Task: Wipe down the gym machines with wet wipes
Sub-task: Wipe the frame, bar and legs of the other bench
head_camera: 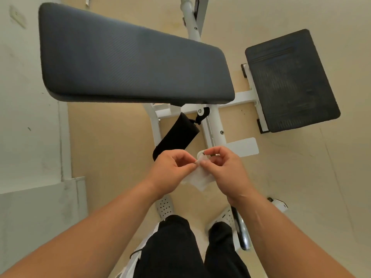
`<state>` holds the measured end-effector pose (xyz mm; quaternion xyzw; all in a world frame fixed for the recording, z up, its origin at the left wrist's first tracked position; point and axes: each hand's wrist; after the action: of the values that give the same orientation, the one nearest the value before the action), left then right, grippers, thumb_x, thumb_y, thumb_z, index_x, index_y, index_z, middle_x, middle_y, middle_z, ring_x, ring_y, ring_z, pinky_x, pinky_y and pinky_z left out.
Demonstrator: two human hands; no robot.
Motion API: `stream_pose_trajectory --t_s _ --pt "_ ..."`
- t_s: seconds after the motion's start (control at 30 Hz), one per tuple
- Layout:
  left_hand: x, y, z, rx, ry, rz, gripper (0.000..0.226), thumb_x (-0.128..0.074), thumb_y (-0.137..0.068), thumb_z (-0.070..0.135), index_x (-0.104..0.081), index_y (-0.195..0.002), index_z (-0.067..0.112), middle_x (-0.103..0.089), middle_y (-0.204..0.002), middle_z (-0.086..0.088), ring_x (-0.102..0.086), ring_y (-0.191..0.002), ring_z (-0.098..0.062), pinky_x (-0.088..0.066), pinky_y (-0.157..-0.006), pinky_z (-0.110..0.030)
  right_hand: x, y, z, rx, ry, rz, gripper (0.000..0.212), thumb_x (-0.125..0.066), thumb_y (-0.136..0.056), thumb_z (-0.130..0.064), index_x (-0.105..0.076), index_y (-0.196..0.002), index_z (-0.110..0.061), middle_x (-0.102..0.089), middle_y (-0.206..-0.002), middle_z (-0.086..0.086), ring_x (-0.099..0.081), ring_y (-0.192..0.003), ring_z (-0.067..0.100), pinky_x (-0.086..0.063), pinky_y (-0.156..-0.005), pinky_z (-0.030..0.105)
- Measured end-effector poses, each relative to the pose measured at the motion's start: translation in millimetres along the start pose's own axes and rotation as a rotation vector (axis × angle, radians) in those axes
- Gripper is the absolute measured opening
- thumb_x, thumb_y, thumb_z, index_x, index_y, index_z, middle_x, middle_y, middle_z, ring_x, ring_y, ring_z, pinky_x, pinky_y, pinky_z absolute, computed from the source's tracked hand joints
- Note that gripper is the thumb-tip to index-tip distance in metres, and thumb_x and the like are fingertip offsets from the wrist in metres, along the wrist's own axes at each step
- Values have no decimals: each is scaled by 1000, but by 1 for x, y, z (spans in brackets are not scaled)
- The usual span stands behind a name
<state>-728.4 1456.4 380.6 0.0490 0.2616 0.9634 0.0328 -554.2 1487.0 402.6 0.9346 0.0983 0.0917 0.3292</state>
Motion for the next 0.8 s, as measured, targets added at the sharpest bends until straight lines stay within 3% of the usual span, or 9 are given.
stream_pose_trajectory --t_s 0.1,0.2,0.27,0.37,0.5,0.57,0.67,0.8 --pt "4 0 6 79 50 8 10 -70 -93 10 -75 -87 16 -74 -84 -7 -69 -78 -18 -56 -71 -30 -7 6 14 -3 29 8 26 -79 -90 -24 -70 -112 -35 -67 -106 -2 -66 -98 18 -58 -79 30" --pt "14 -6 16 177 135 -60 11 -66 -96 11 -72 -88 16 -72 -84 -6 -66 -77 -17 -52 -66 -27 -7 -1 18 -25 -39 -135 39 -81 -86 -42 -68 -123 -45 -67 -119 -14 -64 -112 12 -57 -94 36" --pt "20 -15 19 232 156 -84 9 -66 -96 10 -71 -89 15 -72 -85 -6 -66 -78 -19 -52 -66 -28 -11 -14 17 -29 -82 -177 29 -78 -90 -37 -72 -118 -33 -73 -112 0 -69 -105 23 -60 -92 44" --pt "34 -34 11 250 26 1 6 -69 -94 12 -71 -89 13 -72 -88 -11 -67 -79 -18 -53 -65 -27 -29 -36 22 32 35 -42 12 -74 -93 -27 -72 -97 -16 -70 -95 18 -68 -93 37 -59 -79 50" --pt "63 -58 -11 293 -66 72 3 -71 -92 10 -71 -95 9 -73 -94 -16 -68 -80 -21 -58 -74 -39 -67 -55 28 97 136 43 12 -72 -93 -19 -63 -94 -27 -64 -85 -3 -62 -79 16 -57 -71 36" --pt "86 -74 -26 318 -127 60 7 -70 -93 9 -70 -99 10 -72 -92 -12 -66 -77 -18 -55 -70 -33 -86 -69 34 42 100 65 16 -69 -94 -16 -58 -94 -28 -61 -87 -3 -61 -80 17 -58 -69 38" --pt "123 -111 -57 319 -260 19 8 -68 -94 16 -68 -102 19 -69 -98 -9 -65 -81 -15 -48 -66 -24 -113 -98 51 -46 63 146 14 -65 -96 -16 -59 -88 -26 -63 -84 1 -63 -78 20 -60 -70 50" --pt "163 -168 -106 285 -485 -54 17 -65 -96 30 -63 -112 27 -64 -102 5 -63 -91 -12 -46 -68 -26 -149 -143 82 -124 -3 290 17 -61 -94 -10 -65 -80 -19 -64 -74 -1 -56 -65 6 -53 -63 40"
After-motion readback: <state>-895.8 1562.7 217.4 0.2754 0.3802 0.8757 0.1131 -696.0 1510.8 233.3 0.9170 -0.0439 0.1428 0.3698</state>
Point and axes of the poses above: each hand's wrist, its own y-axis away from the middle knuckle, its own x-axis out of the back of the hand, z = x × y
